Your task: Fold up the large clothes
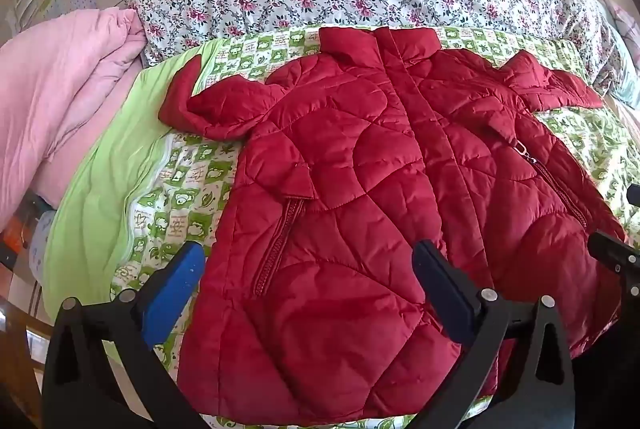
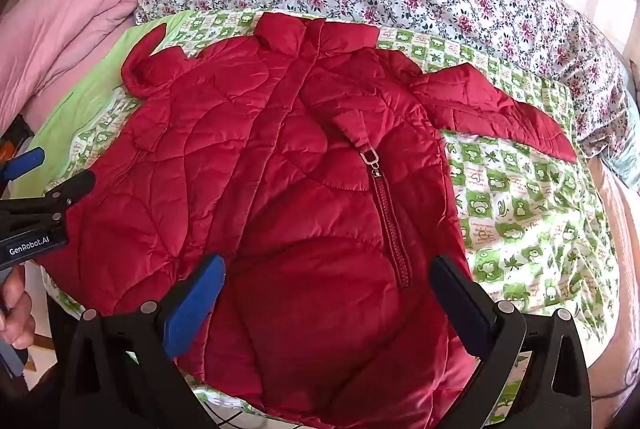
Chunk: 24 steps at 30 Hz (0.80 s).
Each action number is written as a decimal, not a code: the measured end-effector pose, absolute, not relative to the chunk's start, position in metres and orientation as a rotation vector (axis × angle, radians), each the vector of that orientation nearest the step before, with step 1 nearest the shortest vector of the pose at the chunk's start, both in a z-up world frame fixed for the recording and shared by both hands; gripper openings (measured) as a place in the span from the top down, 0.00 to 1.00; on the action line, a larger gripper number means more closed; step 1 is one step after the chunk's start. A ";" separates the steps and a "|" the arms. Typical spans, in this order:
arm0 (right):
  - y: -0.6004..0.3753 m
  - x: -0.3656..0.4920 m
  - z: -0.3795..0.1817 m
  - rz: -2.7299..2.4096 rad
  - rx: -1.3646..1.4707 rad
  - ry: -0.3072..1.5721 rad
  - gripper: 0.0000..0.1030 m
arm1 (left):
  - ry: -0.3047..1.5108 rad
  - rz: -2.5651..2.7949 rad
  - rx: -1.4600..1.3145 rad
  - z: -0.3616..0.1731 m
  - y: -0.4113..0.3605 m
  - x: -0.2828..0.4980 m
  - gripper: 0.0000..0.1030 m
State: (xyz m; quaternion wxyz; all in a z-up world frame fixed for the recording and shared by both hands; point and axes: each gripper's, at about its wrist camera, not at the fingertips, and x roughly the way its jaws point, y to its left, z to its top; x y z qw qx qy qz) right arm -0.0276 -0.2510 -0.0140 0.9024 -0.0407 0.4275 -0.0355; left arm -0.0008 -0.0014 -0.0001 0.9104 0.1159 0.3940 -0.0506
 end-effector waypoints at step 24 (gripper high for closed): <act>-0.249 -0.027 -0.011 -0.060 -0.082 0.878 0.01 | 0.807 -0.107 0.235 0.000 0.000 0.000 0.00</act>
